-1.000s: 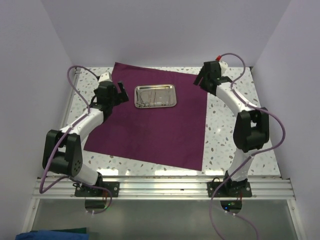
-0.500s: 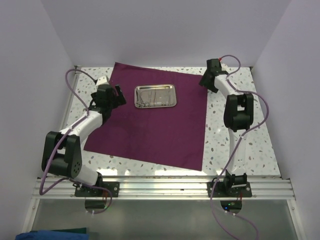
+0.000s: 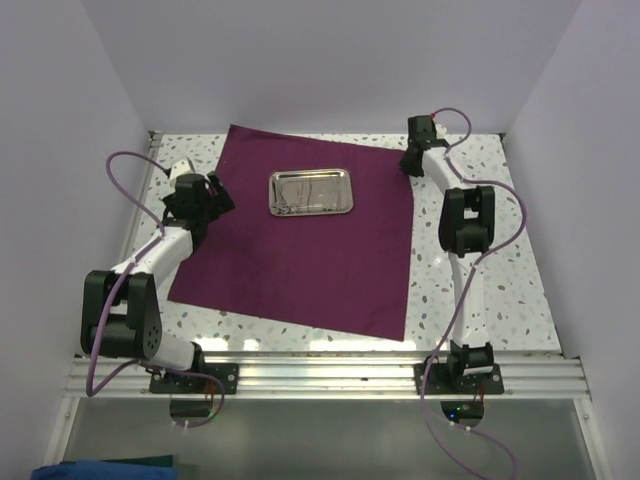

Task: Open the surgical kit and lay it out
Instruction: Smooth out the surgical kit at the center of the board.

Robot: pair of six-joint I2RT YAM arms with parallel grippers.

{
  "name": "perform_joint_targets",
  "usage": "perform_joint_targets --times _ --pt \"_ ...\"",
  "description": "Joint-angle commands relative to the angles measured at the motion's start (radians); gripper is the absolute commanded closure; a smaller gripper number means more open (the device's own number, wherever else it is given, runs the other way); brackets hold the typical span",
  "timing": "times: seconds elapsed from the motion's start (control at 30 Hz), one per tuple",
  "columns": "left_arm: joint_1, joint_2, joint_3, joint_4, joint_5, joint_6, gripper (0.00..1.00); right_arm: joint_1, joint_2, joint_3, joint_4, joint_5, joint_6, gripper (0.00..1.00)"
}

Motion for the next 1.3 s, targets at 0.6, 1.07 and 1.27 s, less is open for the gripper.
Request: perform_joint_targets --times 0.6,1.07,1.27 --pt "0.003 0.043 0.022 0.070 0.038 -0.030 0.00 -0.043 0.162 0.292 0.009 -0.050 -0.028 0.05" --pt "-0.065 0.053 0.126 0.213 0.105 0.045 0.00 0.141 -0.373 -0.159 0.216 -0.032 -0.251 0.02" --pt "-0.065 0.230 0.503 -0.008 0.188 0.085 0.00 0.232 -0.352 -0.233 0.264 -0.158 -0.218 0.24"
